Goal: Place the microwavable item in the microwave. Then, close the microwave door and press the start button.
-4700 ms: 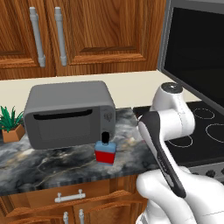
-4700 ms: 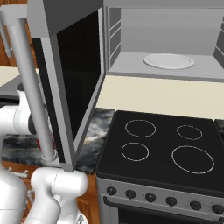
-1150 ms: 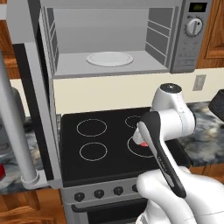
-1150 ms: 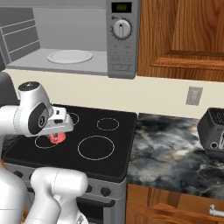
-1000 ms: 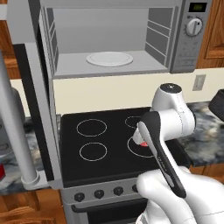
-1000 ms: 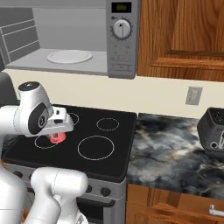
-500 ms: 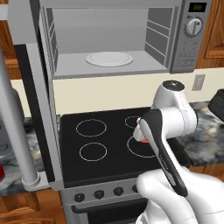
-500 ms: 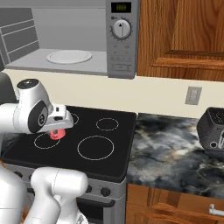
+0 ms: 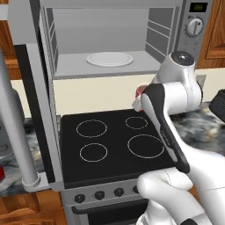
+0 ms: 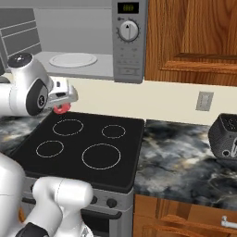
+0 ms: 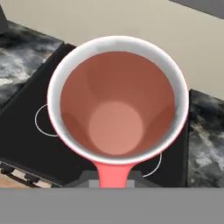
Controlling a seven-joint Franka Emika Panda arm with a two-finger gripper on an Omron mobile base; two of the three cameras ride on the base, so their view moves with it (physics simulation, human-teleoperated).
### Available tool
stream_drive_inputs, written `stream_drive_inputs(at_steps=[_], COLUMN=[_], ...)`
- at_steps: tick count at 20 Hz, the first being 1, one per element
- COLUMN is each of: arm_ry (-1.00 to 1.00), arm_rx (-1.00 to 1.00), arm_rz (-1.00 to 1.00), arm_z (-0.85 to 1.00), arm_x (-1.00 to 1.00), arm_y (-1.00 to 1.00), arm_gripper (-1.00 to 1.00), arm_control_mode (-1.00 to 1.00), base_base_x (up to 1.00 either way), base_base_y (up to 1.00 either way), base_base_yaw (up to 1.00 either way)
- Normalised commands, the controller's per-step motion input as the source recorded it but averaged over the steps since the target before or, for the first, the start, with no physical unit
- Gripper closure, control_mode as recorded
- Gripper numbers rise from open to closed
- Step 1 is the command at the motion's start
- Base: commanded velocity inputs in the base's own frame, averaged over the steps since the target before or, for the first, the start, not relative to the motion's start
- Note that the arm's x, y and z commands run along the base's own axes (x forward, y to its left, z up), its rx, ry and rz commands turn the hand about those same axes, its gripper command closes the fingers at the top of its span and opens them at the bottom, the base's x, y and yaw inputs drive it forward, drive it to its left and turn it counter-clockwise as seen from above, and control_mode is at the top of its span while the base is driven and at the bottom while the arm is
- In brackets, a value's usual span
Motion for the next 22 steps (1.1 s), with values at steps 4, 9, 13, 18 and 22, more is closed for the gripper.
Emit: stream_drive_inputs(at_steps=[4, 9, 13, 18, 22], arm_ry=[-0.35, -0.34, -0.21, -0.09, 0.06], arm_rx=[0.0, 0.0, 0.0, 0.0, 0.01], arm_rz=[0.0, 0.0, 0.0, 0.0, 0.0], arm_z=[0.68, 0.33, 0.43, 0.52, 0.19], arm_x=[0.38, 0.42, 0.53, 0.5, 0.83], arm_y=[0.0, 0.0, 0.07, 0.12, 0.24], arm_gripper=[1.0, 1.0, 1.0, 1.0, 1.0], arm_control_mode=[-1.0, -1.0, -1.0, -1.0, -1.0], base_base_x=[0.0, 0.0, 0.0, 0.0, 0.0], base_base_y=[0.0, 0.0, 0.0, 0.0, 0.0], base_base_yaw=[0.0, 0.0, 0.0, 0.0, 0.0])
